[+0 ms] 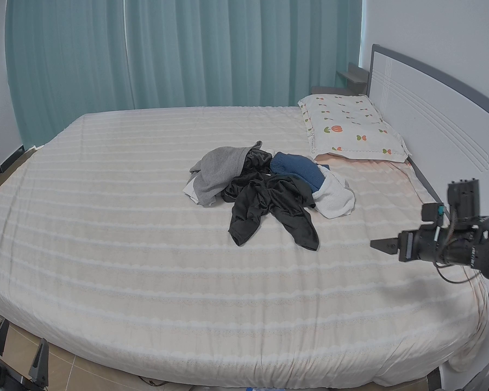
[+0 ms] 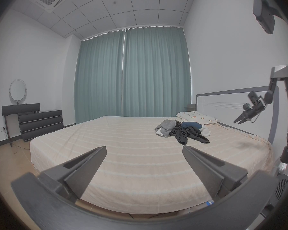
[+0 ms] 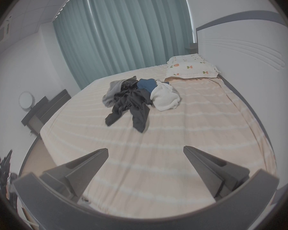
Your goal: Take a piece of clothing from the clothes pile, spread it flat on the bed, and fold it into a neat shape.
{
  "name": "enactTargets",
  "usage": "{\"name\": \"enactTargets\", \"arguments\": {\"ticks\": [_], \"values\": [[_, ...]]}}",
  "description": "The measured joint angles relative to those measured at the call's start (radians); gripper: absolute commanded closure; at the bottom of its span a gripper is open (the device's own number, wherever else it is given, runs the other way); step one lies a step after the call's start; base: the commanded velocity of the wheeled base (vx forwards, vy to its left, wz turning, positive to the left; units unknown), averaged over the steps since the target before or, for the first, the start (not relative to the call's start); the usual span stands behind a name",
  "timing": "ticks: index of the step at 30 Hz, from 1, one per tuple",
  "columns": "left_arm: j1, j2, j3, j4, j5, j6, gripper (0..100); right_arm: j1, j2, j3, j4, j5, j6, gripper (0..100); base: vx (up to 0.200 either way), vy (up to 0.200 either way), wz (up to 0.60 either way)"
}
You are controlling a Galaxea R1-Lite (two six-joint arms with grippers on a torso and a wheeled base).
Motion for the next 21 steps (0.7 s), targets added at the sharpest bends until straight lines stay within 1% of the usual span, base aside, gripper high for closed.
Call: {"name": "enactTargets", "arguments": {"ticks": [4,12,18,21], "values": [[0.000,0.000,0.000,0.000,0.000,0.000,0,0.015,0.190,-0.183,-0.026,-0.034,0.048,0,0.000,0.000,0.00],[0.000,0.000,0.000,0.000,0.000,0.000,0,0.049,0.558,-0.567,-0.056,-0.115,0.117,0,0.000,0.000,0.00],[0.000,0.000,0.000,0.000,0.000,0.000,0,0.079,0.755,-0.756,-0.058,-0.147,0.143,0,0.000,0.000,0.00],[0.000,0.000,0.000,0.000,0.000,0.000,0,0.088,0.812,-0.815,-0.055,-0.152,0.149,0,0.000,0.000,0.00]]}}
